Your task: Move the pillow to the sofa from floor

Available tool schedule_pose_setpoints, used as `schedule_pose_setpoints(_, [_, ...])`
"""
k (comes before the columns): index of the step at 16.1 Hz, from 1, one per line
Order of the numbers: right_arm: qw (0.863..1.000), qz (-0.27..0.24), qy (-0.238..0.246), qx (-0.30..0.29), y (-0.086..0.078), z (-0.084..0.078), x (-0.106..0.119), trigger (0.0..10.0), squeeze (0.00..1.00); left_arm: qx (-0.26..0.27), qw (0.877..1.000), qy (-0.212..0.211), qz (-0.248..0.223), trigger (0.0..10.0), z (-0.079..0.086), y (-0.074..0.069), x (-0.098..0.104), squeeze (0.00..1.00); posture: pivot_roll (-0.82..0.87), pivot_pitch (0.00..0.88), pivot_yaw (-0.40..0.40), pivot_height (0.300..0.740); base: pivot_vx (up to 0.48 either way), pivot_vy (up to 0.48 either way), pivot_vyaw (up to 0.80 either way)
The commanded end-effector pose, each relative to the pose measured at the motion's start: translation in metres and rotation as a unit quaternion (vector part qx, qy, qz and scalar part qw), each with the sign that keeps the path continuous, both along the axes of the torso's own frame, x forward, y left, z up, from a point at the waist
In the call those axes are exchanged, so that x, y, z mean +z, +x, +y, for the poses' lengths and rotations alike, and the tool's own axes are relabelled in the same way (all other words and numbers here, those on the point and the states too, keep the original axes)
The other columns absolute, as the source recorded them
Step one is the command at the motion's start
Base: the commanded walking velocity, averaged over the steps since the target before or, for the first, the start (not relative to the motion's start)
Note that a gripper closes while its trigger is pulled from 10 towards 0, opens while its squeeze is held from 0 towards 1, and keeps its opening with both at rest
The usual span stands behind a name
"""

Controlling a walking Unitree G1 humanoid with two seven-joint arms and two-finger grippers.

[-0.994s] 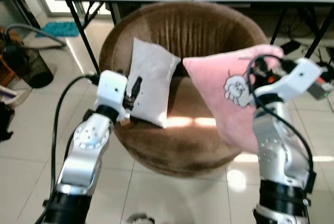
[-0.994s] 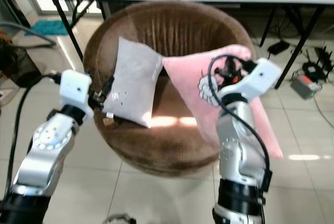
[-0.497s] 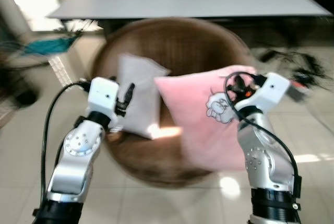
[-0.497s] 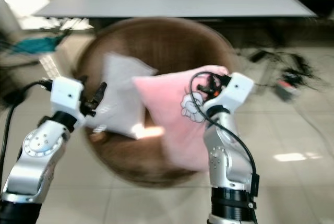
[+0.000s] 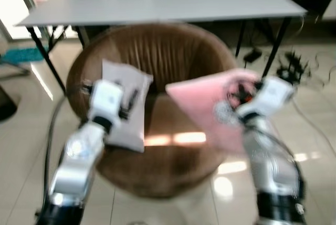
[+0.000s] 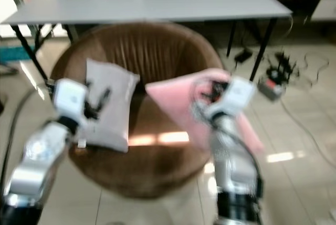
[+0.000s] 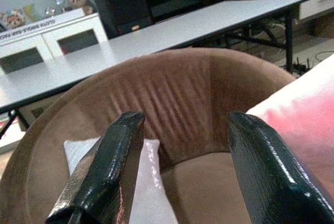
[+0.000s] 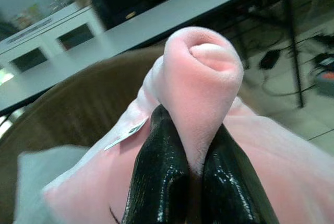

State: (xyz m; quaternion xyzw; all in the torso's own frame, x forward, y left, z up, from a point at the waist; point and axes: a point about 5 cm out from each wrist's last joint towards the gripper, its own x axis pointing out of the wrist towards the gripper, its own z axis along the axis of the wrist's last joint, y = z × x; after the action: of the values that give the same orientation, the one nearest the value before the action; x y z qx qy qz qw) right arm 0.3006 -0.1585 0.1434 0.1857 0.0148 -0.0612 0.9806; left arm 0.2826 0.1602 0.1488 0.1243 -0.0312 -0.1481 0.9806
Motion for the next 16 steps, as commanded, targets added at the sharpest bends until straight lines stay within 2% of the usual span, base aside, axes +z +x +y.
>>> schedule_pose_setpoints(1, [0.999,-0.030,0.007,0.018,0.0028,0.0126,0.0121,10.0,0.00,0.011,1.000,0.007,-0.009,10.0,0.0081,0.0000,0.0055,0.00,0.09,0.003,0.031,0.740,0.341,0.000,0.00])
schedule_pose_setpoints(5, [0.999,-0.031,-0.007,0.035,0.0043,0.0155,0.0122,10.0,0.00,0.008,1.000,0.009,-0.008,10.0,0.0080,0.0010,0.0051,0.00,0.09,0.002,0.030,0.740,0.341,0.000,0.00])
schedule_pose_setpoints(6, [0.998,-0.032,-0.023,0.046,0.0047,0.0181,0.0130,10.0,0.00,0.008,1.000,0.009,-0.008,10.0,0.0076,0.0008,0.0051,0.00,0.09,0.002,0.030,0.740,0.341,0.000,0.80])
schedule_pose_setpoints(10, [0.999,-0.030,0.001,0.022,0.0050,0.0158,0.0102,10.0,0.00,0.006,1.000,0.012,-0.009,10.0,0.0081,-0.0001,0.0054,0.00,0.10,0.003,0.027,0.740,0.341,0.000,0.75])
schedule_pose_setpoints(16, [1.000,-0.018,-0.002,0.018,0.0049,0.0145,0.0051,10.0,0.00,-0.005,1.000,0.019,0.005,10.0,0.0067,-0.0011,0.0026,0.00,0.10,0.011,0.031,0.740,0.274,0.000,0.00])
